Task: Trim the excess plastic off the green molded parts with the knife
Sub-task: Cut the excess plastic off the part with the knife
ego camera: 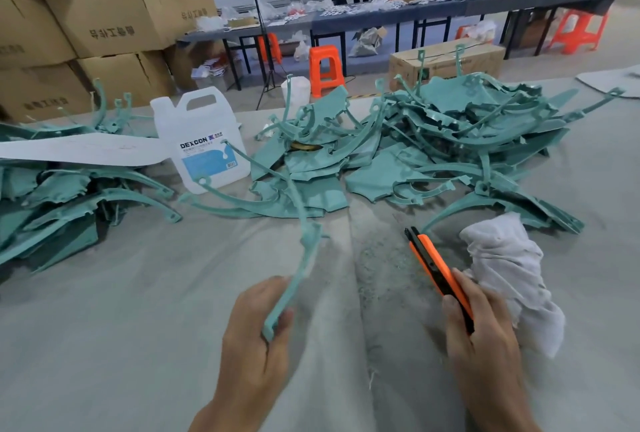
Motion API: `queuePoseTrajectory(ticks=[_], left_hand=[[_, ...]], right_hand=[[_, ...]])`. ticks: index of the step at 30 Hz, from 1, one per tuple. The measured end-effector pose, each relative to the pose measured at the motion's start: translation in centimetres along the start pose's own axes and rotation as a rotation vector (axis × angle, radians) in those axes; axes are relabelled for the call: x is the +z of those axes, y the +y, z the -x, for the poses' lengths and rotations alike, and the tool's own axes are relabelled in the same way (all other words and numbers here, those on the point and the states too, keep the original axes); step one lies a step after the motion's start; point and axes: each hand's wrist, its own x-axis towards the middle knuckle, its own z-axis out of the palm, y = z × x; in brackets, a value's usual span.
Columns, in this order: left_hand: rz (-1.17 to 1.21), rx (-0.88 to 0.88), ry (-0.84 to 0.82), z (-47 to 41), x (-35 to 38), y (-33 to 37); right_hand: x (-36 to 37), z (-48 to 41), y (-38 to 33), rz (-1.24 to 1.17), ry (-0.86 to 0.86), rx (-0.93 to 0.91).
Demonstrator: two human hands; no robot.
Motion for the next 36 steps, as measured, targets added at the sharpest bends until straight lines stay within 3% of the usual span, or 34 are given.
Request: queuePoseTrajectory(ticks=[2,5,8,14,22,28,36], left_hand=[[0.067,-0.008,-0.097,-0.3,0.8,-0.2],[0.120,-0.290,-0.209,-0.5,1.8,-1.5],[0.258,-0.515,-0.206,-0.4,2.3,-3.4],[0.397,-0.501,-0.172,-1.5,3.7,-2.3],[0.435,-0.530,-0.155,-1.2,4.2,-2.9],[0.407,-0.607,-0.161,-1.0,4.4,-3.3],[0.444,-0.612,-0.159,-0.8,4.3,-3.0]], right_hand=[[-0.1,-0.1,0.1,-0.049,0.011,0.037],[-0.5,-0.4,0.5,-0.106,0.018,0.097],[-0.6,-0.7,0.9,-0.194,0.003,0.179],[-0.6,-0.2,0.2,-0.242,-0.047,0.138],[-2.0,1.5,-6.1,-0.343,-0.276,0.010],[-2.2,2.8,-9.3,-0.244,-0.290,-0.128],[-2.4,3.1,-9.9,-0.199,-0.237,-0.141]])
